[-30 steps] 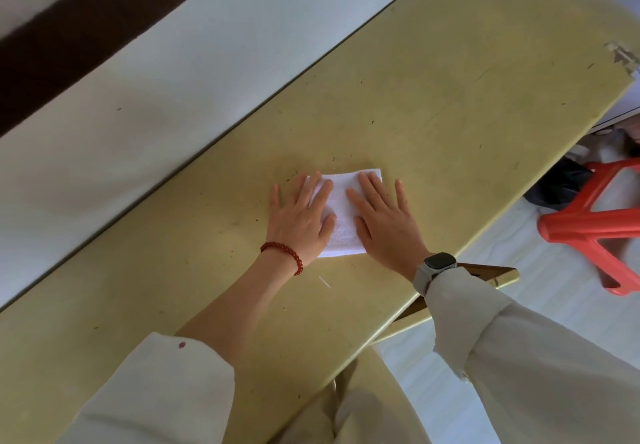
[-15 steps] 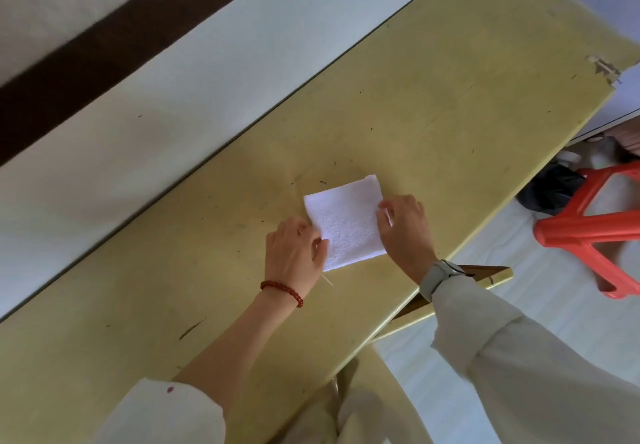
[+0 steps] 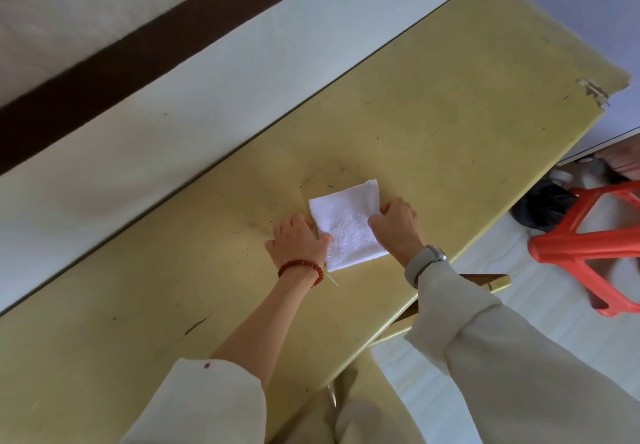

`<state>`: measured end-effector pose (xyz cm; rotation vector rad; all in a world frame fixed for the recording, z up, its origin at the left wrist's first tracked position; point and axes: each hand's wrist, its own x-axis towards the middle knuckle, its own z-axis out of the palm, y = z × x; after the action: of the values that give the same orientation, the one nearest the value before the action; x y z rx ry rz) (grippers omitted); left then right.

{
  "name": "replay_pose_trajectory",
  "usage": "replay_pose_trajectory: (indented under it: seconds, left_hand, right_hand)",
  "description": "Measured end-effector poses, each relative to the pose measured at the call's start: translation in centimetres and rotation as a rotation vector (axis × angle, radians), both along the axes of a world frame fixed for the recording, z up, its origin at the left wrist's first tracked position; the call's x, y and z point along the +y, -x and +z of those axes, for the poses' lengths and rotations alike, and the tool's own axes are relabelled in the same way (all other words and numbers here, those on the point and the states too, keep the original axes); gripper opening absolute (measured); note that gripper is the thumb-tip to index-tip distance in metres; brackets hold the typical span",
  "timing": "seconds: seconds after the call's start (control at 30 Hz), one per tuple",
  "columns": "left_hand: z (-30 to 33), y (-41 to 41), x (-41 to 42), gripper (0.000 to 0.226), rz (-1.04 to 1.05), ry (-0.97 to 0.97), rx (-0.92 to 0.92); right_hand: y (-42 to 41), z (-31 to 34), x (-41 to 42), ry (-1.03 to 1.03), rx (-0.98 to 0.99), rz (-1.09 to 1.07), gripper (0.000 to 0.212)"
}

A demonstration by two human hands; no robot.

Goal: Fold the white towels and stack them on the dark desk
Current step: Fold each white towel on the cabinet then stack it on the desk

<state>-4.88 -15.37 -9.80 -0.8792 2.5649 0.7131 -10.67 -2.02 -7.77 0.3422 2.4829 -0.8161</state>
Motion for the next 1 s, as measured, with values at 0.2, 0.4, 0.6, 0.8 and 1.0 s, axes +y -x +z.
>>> replay_pose_trajectory:
  seconds: [0.2, 0.4, 0.6, 0.8, 1.0]
  left_hand:
    - [2.2, -0.7, -3.6, 0.086, -0.072, -0.374, 0.247]
    - [9.6, -1.0, -7.4, 0.076, -0.329, -0.703, 0.351]
    - [16.4, -4.8, -6.5, 0.032, -0.152, -0.813, 0.468]
    - [19.9, -14.5, -5.6, 0.027, 0.196, -0.802, 0.612]
    - [19.7, -30.4, -2.9, 0.016, 0.801, -0.804, 0.755]
  right_hand:
    - [-1.3, 5.7, -0.3, 0.197, 0.271, 0.371, 0.008]
    - [-2.2, 13.6, -1.4, 0.171, 0.398, 0.787, 0.012]
    - [-3.1, 15.8, -0.3, 0.531, 0.306, 0.429, 0.039]
    - [-8.8, 13.9, -2.0, 1.038, -0.360, 0.298, 0.023]
    - [-19.4, 14.4, -5.8, 1.083, -0.492, 0.616, 0.014]
